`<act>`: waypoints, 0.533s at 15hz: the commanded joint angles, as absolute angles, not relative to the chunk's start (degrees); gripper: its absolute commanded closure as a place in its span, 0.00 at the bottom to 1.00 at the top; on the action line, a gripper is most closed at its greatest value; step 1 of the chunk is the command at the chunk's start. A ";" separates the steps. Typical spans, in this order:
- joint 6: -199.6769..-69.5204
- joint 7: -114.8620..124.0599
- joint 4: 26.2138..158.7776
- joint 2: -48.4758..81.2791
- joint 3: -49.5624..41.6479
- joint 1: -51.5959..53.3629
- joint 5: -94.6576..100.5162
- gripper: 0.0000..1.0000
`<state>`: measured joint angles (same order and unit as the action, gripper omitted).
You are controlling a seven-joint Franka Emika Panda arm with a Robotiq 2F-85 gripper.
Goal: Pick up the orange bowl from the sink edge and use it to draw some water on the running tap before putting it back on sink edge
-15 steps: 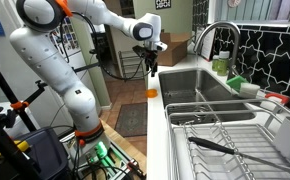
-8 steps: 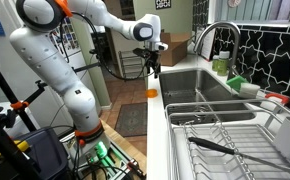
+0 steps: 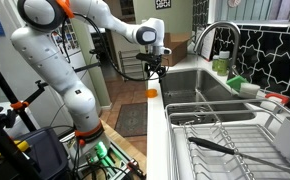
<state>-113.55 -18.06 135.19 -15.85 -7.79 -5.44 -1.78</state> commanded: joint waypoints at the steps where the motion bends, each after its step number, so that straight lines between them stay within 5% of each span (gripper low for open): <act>1: -113.53 -23.21 136.87 -15.04 -9.69 -5.08 -3.01 0.00; 8: -114.72 -23.70 138.70 -12.63 -10.77 -5.82 -2.92 0.00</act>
